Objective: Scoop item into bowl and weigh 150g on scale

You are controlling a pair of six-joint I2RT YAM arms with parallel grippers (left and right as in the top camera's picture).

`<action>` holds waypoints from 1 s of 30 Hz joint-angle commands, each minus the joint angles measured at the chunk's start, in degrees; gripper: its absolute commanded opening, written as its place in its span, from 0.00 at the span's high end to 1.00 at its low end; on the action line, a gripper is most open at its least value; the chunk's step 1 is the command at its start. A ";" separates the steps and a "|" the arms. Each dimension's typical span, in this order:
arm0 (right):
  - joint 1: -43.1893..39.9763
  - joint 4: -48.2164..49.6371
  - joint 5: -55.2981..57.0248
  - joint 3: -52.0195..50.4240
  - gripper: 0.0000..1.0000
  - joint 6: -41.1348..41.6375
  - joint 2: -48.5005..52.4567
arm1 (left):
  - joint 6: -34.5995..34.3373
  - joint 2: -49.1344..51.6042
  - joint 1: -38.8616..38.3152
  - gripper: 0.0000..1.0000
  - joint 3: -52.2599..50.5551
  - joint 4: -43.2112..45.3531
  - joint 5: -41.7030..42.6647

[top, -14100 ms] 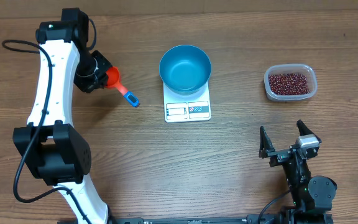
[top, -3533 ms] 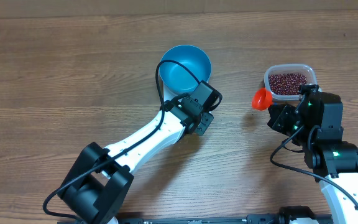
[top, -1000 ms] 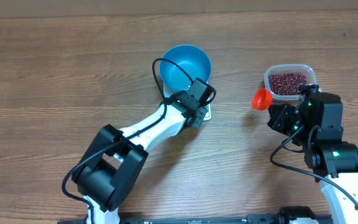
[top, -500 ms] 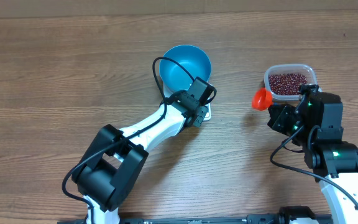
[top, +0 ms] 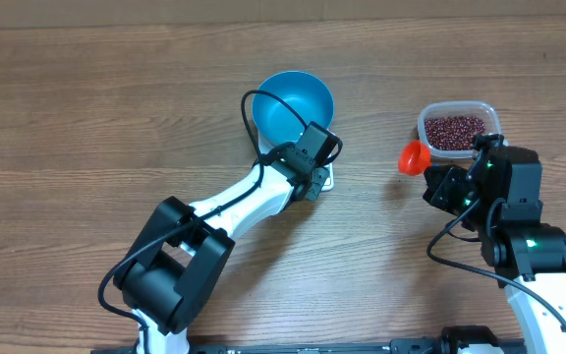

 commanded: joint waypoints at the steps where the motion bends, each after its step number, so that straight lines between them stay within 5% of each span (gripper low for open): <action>1: -0.15 0.28 0.13 1.42 0.96 -0.20 -0.20 | 1.07 0.92 0.13 0.96 -0.35 -0.02 -0.79; 30: -0.15 -0.17 0.15 1.42 0.96 -0.22 -0.20 | 1.05 0.81 -0.15 0.96 2.43 -5.77 -0.63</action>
